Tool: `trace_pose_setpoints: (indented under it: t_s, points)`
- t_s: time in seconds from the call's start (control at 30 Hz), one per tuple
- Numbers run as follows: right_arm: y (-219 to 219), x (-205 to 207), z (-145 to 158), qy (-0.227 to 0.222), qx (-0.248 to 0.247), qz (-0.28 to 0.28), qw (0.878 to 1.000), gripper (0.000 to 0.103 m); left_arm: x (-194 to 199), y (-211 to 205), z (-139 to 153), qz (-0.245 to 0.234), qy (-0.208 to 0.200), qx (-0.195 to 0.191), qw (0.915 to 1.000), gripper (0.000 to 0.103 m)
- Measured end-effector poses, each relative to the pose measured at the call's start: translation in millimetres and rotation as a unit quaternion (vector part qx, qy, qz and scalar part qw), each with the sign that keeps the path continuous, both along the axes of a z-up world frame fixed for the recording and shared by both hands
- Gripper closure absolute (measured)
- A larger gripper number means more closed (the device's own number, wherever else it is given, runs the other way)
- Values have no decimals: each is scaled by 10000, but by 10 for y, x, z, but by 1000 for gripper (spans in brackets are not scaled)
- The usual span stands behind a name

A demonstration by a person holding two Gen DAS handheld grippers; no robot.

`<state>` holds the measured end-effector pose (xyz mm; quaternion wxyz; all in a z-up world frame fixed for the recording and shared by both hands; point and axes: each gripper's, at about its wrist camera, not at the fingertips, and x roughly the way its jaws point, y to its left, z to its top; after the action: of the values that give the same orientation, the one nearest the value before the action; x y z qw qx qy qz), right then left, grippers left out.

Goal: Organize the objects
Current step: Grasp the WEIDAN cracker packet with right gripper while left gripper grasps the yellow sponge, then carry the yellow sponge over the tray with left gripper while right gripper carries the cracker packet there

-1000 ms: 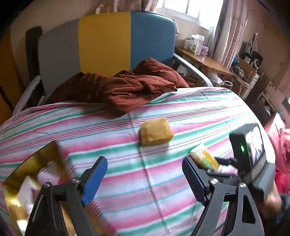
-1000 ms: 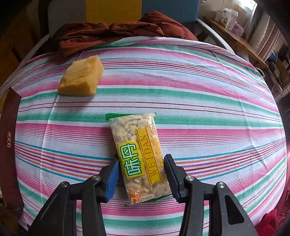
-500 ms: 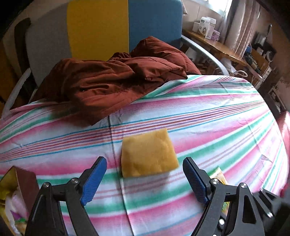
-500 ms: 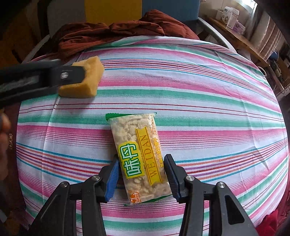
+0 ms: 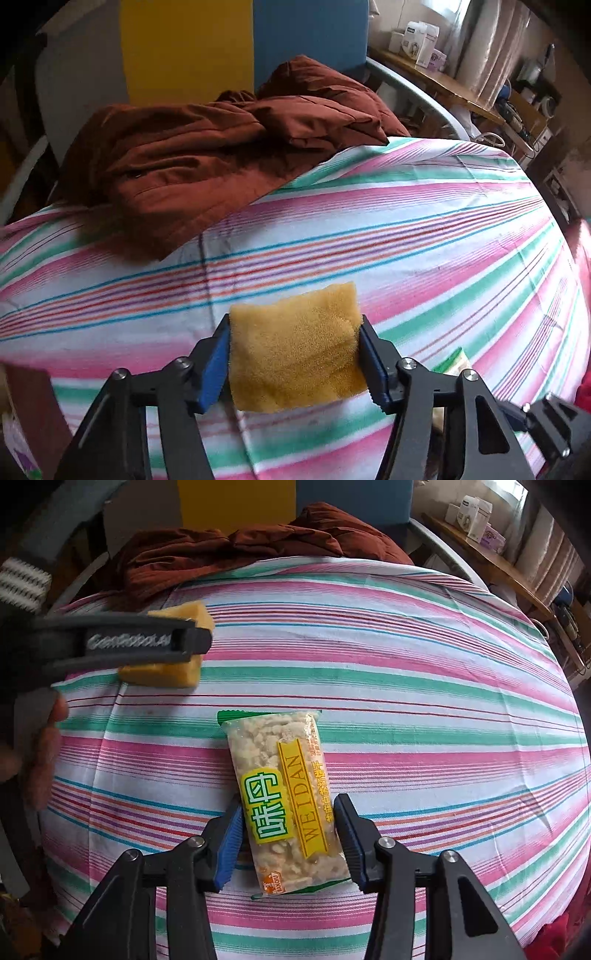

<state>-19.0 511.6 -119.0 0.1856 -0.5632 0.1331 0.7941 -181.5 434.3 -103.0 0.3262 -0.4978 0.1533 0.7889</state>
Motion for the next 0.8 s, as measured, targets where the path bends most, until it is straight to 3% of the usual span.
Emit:
trace_pose_setpoints:
  t_s: [0.3, 0.6, 0.8]
  points:
    - [-176, -69, 28, 197, -151, 304, 9992, 55, 442, -371, 366, 1, 426, 289, 9987, 40]
    - [-596, -67, 155, 433, 125, 736, 9963, 55, 851, -866, 884, 100, 927, 692, 9932, 40]
    - [-607, 57, 216, 515, 247, 887, 9944, 55, 1068, -1254, 1129, 245, 1189, 869, 9888, 39]
